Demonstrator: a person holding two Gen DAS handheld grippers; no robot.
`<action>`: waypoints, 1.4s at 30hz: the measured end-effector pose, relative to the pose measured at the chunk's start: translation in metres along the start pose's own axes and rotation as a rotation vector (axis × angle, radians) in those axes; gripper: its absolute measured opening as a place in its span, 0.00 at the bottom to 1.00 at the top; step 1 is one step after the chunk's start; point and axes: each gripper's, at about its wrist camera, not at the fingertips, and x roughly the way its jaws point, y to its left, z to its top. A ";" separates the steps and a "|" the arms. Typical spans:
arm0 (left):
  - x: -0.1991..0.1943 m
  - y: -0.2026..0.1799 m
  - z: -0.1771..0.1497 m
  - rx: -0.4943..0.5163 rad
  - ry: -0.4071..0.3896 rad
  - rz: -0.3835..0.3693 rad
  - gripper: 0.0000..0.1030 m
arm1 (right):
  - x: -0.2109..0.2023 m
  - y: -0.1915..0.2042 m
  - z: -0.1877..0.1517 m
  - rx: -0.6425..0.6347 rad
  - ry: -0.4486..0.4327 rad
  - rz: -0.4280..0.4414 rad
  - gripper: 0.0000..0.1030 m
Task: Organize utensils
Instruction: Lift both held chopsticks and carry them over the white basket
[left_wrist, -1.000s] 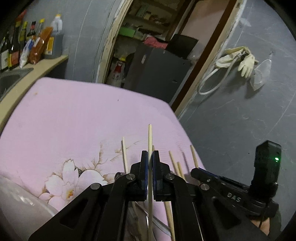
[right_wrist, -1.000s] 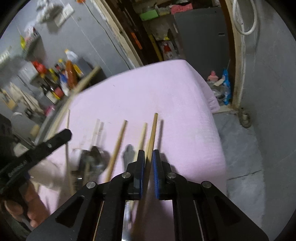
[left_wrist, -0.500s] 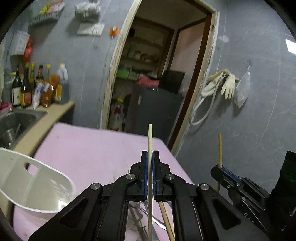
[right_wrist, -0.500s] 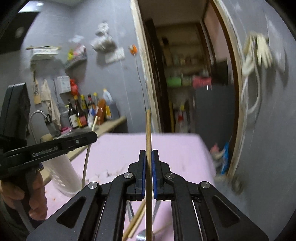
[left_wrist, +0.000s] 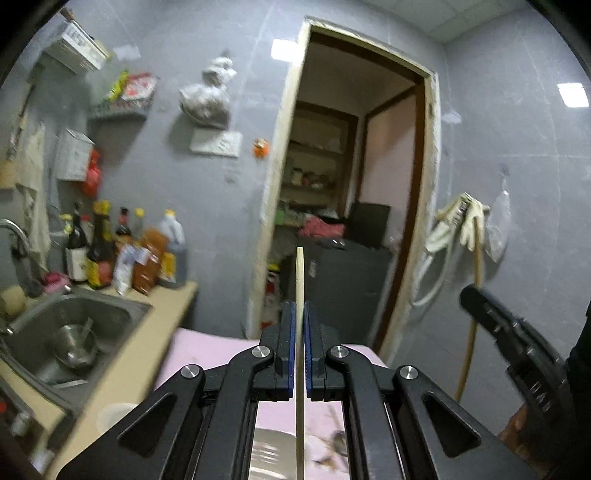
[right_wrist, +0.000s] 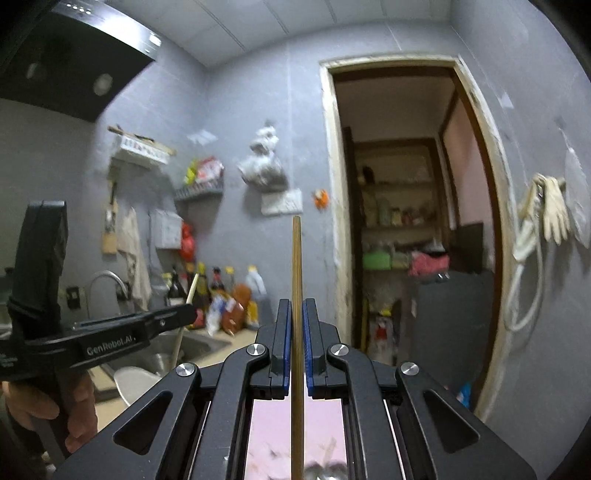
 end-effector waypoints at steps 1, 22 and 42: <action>-0.004 0.009 0.004 -0.001 -0.014 0.017 0.02 | 0.003 0.003 0.004 0.005 -0.013 0.014 0.04; 0.009 0.125 -0.017 -0.062 -0.108 0.248 0.02 | 0.082 0.065 -0.016 0.079 -0.096 0.209 0.04; 0.015 0.118 -0.068 -0.119 0.093 0.090 0.03 | 0.084 0.063 -0.073 0.035 0.156 0.165 0.04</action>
